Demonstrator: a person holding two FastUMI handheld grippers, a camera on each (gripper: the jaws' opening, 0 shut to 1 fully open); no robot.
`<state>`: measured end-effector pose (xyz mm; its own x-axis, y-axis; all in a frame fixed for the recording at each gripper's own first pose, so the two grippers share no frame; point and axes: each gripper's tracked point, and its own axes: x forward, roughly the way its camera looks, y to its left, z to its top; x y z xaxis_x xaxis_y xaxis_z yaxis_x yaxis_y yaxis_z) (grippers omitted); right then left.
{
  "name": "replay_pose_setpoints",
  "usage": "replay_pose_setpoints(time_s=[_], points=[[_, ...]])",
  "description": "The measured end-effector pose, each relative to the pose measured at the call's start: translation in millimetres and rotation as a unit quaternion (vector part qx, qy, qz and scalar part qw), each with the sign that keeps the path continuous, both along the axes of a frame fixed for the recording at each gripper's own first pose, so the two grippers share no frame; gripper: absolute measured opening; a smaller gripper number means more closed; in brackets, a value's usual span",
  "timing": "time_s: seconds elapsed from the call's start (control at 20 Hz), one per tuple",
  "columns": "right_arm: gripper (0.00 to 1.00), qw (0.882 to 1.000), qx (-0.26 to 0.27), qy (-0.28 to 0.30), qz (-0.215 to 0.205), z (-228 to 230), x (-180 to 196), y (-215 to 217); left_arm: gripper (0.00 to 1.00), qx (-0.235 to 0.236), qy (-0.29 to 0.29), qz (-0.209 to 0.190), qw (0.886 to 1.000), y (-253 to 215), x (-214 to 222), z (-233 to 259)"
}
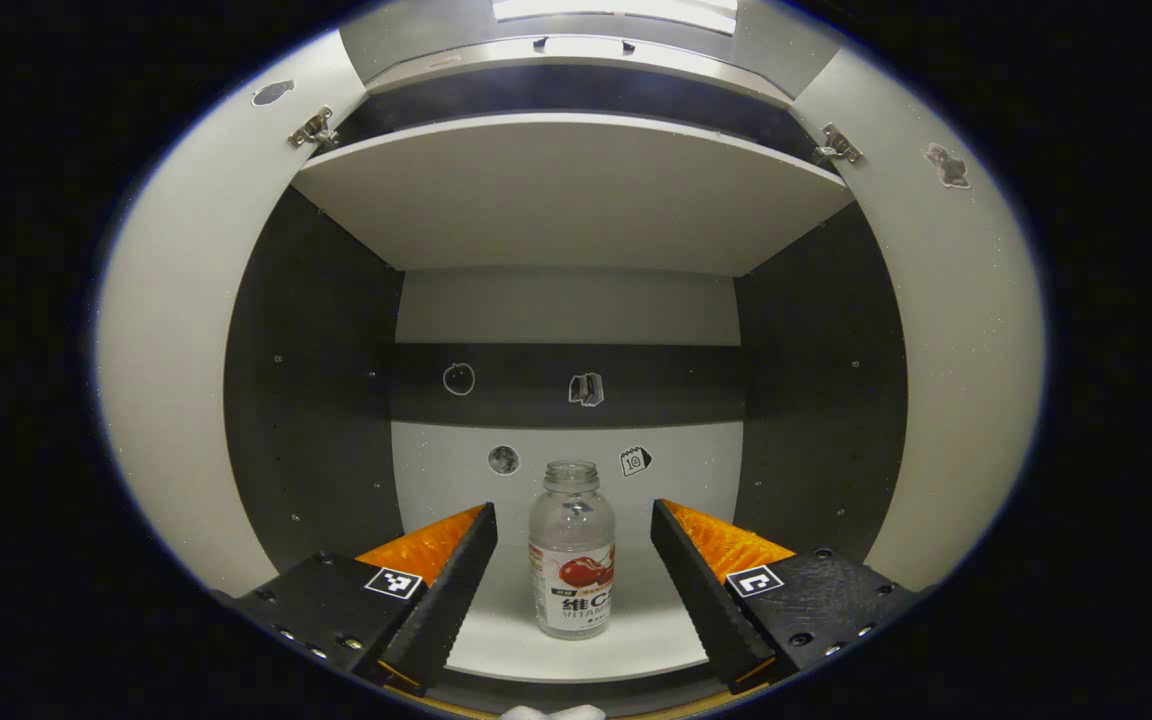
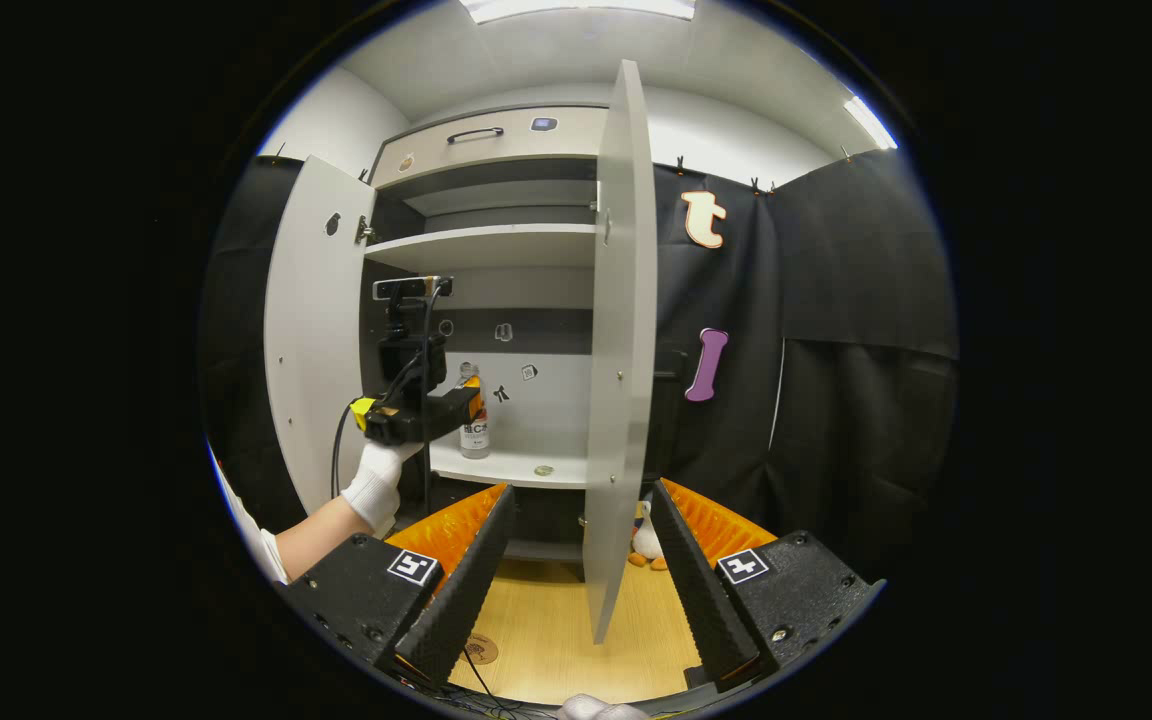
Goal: Grasp the bottle in the cabinet with the left hand and place it on the coaster, then close the right door with the right hand and the left door with the left hand.
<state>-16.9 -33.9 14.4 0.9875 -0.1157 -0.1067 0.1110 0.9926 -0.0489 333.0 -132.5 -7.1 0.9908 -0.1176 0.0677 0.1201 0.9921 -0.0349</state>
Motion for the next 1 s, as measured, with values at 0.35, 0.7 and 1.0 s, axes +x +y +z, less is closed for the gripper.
replay_pose_setpoints(time_s=[0.35, 0.7, 1.0], points=[[0.84, 1.000, 0.007, 0.014, -0.012, -8, -4, -13, 0.94, 0.019, 0.031, 0.012, 0.999, -6, 47, -31], [0.84, 0.999, 0.013, 0.016, -0.027, -11, -9, -26, 0.77, 0.011, 0.069, 0.017, 0.997, -8, 61, -49], [0.84, 0.999, 0.018, 0.013, -0.027, -13, -13, -28, 0.75, -0.004, 0.053, 0.010, 0.999, 1, 51, -27]])
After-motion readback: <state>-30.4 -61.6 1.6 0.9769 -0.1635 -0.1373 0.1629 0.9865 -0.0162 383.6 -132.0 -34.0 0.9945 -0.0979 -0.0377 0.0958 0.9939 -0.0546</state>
